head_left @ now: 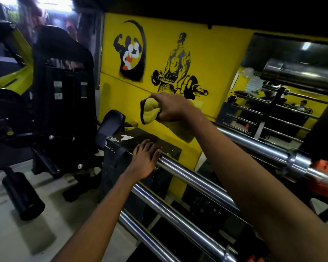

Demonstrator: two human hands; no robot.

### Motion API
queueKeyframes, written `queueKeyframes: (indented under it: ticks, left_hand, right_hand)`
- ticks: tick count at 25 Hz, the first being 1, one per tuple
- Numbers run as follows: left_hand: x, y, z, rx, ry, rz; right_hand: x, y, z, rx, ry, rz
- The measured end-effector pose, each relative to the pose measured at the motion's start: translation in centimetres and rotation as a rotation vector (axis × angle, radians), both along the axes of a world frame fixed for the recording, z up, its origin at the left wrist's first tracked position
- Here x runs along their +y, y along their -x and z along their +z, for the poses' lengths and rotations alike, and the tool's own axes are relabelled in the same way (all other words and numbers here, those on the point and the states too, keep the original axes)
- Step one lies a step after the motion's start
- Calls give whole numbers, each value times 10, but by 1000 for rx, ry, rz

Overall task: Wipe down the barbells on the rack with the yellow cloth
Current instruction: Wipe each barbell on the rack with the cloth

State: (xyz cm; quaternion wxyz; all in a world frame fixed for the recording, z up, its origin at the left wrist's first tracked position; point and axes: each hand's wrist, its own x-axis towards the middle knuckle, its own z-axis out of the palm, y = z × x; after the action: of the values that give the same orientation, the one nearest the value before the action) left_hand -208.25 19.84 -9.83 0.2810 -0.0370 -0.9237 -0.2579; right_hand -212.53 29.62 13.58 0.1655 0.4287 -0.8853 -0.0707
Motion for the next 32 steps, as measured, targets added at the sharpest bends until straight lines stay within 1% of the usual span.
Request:
queueKeyframes:
  ticks: [3,5,6,7,8,9,10,11,12,13,15,16,17,19,21,22,23,24,25,26,27,28,29,31,32]
  left_hand:
    - [1,2,5,-57,3,11]
    - [1,1,15,-162,-8,28]
    - [0,0,22,-199,-92,27]
    - [0,-3,31,-185,-250,0]
    - [1,-7,44,-116,-447,-48]
    - [2,-9,58,-2,-621,-98]
    - [3,-10,75,125,-706,-118]
    - [3,-7,93,225,-707,-103]
    - [2,-1,109,300,-652,-64]
    - [-1,8,121,345,-545,1]
    - [-8,28,137,383,-244,99]
    - [-8,36,141,386,-97,84]
    - [-5,43,143,384,10,39]
    - [1,45,148,418,88,11]
    - [7,45,160,436,111,117]
    - [8,46,171,362,112,153]
    - [7,49,185,227,151,158]
    - [6,51,202,38,234,138]
    - [6,51,217,-154,308,104]
    - [6,53,228,-296,356,73]
    - [5,56,231,-377,363,49]
    - [4,60,230,-365,315,28]
    - [2,62,222,-260,205,7]
    - [-5,57,191,139,-47,4]
    - [-9,50,170,319,-144,45]
  right_hand:
    - [15,-9,-9,127,-101,34]
    - [48,-25,-23,211,-37,-29]
    - [69,-35,-29,227,19,-68]
    - [91,-45,-31,232,69,-105]
    - [113,-54,-31,228,105,-147]
    - [132,-61,-29,209,135,-181]
    - [148,-68,-26,182,166,-202]
    - [163,-74,-23,162,197,-214]
    - [174,-79,-20,153,217,-223]
    - [184,-82,-18,144,223,-235]
    - [197,-85,-14,119,215,-254]
    - [201,-84,-13,103,215,-254]
    - [203,-82,-12,84,217,-246]
    - [203,-78,-10,60,221,-216]
    - [205,-73,-6,12,267,-210]
    - [206,-71,-4,-25,299,-213]
    - [208,-69,-1,-51,324,-219]
    - [209,-68,1,-59,334,-224]
    - [210,-67,1,-51,324,-223]
    - [211,-68,0,-36,297,-216]
    - [210,-68,-3,-17,262,-210]
    - [209,-68,-6,16,231,-206]
    - [207,-66,-9,60,205,-203]
    - [200,-66,-14,145,160,-201]
    - [194,-65,-17,183,141,-197]
